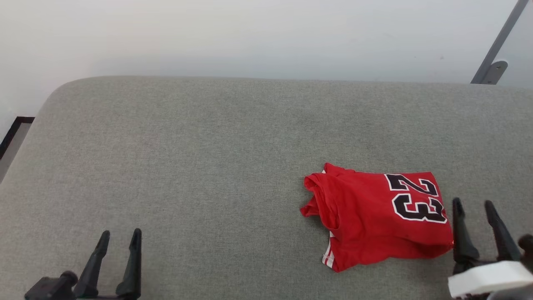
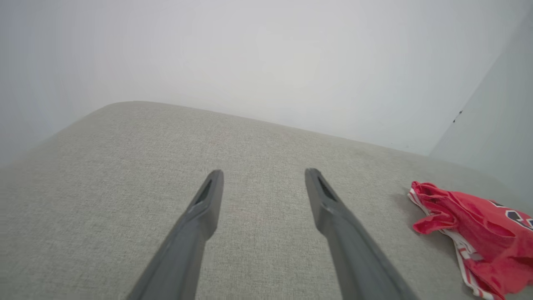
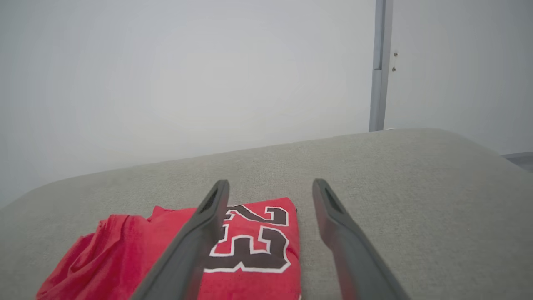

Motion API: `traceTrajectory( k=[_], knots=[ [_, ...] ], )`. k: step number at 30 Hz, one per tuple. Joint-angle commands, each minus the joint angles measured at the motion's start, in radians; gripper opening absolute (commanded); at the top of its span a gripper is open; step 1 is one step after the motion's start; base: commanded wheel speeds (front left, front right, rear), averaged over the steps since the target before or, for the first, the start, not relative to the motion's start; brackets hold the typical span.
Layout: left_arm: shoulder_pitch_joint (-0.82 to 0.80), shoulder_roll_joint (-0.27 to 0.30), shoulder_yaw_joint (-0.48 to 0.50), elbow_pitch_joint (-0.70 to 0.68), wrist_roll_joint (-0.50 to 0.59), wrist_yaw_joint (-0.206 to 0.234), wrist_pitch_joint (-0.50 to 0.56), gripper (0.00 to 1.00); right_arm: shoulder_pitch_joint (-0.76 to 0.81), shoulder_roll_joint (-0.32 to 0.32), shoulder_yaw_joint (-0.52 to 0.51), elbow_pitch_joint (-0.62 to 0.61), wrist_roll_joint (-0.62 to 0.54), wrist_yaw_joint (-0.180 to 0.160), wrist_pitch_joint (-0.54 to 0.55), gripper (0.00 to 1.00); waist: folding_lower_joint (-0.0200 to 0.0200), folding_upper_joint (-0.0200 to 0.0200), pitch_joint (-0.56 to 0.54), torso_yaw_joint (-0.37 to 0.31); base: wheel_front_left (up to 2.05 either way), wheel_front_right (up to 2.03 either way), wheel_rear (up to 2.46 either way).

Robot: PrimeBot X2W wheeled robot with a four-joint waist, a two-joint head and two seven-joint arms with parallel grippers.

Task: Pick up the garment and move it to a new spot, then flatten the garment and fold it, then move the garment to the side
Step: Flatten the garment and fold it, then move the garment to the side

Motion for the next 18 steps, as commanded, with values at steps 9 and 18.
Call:
traceTrajectory(
  k=[9, 18],
  knots=[
    [0.048, -0.018, 0.030, -0.040, 0.017, 0.001, -0.005, 1.00, 0.086, 0.042, -0.065, -0.103, -0.019, 0.000, 0.050, 1.00, 0.0000, -0.0001, 0.007, 0.008, 0.00, 0.00, 0.00],
    [-0.001, -0.025, 0.019, -0.043, 0.014, 0.001, -0.005, 1.00, 0.029, -0.006, -0.045, -0.145, -0.056, 0.000, 0.165, 1.00, 0.0000, -0.0001, 0.049, 0.008, 0.00, 0.00, 0.00]
  ],
)
